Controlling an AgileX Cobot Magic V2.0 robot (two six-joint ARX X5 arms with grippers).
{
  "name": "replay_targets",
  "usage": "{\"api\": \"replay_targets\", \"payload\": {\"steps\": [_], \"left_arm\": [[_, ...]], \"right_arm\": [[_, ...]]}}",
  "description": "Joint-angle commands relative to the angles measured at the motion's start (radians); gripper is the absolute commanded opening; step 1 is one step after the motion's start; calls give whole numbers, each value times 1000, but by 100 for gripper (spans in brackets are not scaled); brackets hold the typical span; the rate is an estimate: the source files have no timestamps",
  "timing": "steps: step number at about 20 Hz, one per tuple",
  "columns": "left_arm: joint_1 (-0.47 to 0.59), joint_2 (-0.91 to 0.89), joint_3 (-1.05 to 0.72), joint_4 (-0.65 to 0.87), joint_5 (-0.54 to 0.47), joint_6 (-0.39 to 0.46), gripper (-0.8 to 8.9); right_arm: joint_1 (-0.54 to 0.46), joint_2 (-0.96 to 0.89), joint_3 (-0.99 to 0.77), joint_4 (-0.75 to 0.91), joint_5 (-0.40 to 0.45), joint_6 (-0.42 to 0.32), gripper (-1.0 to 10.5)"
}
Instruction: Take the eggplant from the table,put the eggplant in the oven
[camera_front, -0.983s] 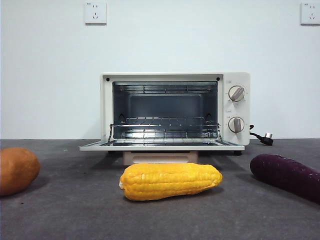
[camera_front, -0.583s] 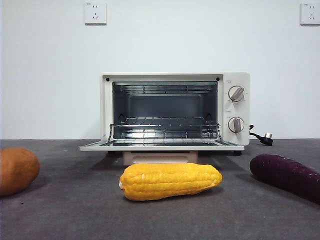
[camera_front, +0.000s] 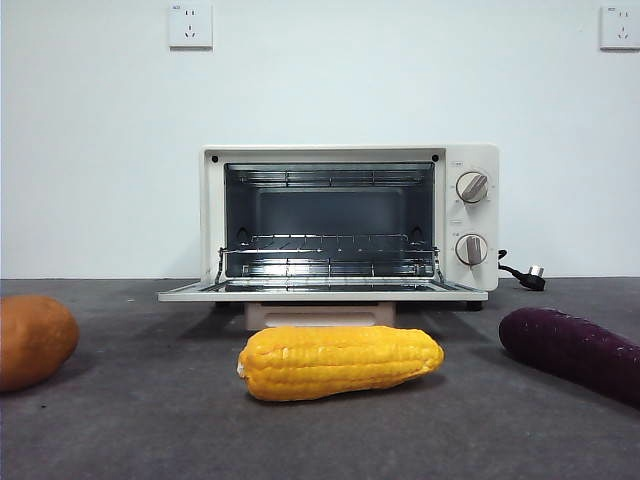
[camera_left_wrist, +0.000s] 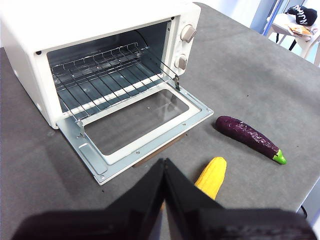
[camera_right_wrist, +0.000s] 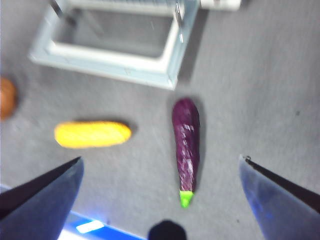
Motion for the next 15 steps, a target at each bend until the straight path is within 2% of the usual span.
{"api": "replay_targets", "payload": {"steps": [1, 3, 5, 11, 15], "left_arm": [[0, -2, -4, 10, 3, -3, -6], [0, -2, -4, 10, 3, -3, -6], [0, -2, -4, 10, 3, -3, -6], [0, -2, -4, 10, 3, -3, -6], [0, -2, -4, 10, 3, -3, -6]], "right_arm": [[8, 37, -51, 8, 5, -16, 624], [19, 57, -132, 51, 5, -16, 619], [30, 63, -240, 123, 4, -16, 555], [63, 63, -508, 332, 1, 30, 553], [84, 63, -621, 425, 2, 64, 552]]}}
